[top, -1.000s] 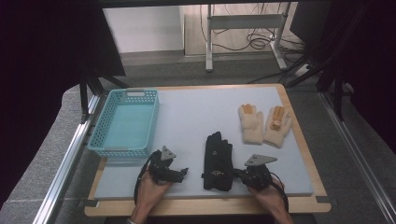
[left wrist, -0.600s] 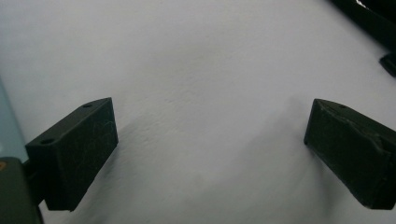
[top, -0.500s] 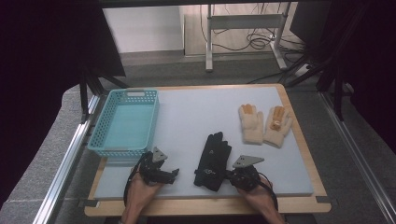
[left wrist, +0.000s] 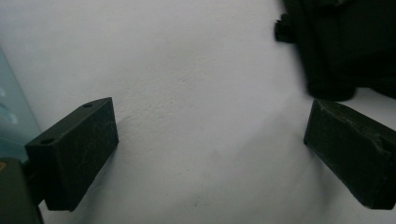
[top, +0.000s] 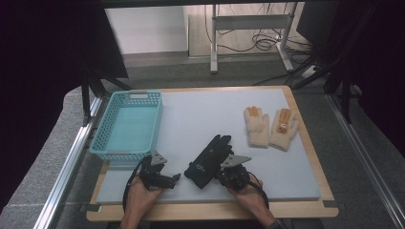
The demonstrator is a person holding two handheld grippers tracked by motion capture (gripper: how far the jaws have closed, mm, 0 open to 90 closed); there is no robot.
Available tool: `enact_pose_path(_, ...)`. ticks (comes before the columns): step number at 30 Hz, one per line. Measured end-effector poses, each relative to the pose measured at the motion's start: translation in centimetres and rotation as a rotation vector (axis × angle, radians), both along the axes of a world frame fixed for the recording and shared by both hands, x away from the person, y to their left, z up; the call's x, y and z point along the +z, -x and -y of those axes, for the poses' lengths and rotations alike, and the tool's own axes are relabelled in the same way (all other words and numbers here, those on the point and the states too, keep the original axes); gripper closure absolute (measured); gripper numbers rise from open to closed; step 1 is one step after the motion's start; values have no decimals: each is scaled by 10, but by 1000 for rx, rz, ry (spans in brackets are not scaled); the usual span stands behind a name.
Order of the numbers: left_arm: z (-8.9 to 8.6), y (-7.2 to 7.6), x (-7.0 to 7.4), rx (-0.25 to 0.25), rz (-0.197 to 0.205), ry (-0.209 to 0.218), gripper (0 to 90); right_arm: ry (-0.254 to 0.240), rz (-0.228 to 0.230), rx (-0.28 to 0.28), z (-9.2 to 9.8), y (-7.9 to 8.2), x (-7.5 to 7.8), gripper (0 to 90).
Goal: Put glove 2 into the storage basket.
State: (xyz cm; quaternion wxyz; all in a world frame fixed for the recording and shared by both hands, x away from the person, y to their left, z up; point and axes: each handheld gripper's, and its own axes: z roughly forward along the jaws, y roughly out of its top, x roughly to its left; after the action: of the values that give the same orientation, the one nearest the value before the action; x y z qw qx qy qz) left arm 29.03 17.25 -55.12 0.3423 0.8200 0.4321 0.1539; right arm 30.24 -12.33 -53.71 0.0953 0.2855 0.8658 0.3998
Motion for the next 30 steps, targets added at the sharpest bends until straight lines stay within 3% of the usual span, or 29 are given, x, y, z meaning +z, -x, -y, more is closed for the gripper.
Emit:
enact_pose_path(7,1,0,0,12,-2,5,28,18,23,-3,-17,-5,0,808)
enact_pose_path(15,1,0,-1,15,-3,10,28,15,32,1,-9,-2,3,670)
enact_pose_path(21,1,0,-1,16,-3,11,28,28,85,-59,21,-8,12,481)
enact_pose_path(25,1,0,-1,15,-3,11,28,22,56,-124,52,-19,13,330)
enact_pose_path(30,1,0,-1,16,-3,12,28,6,43,-184,82,-27,12,244)
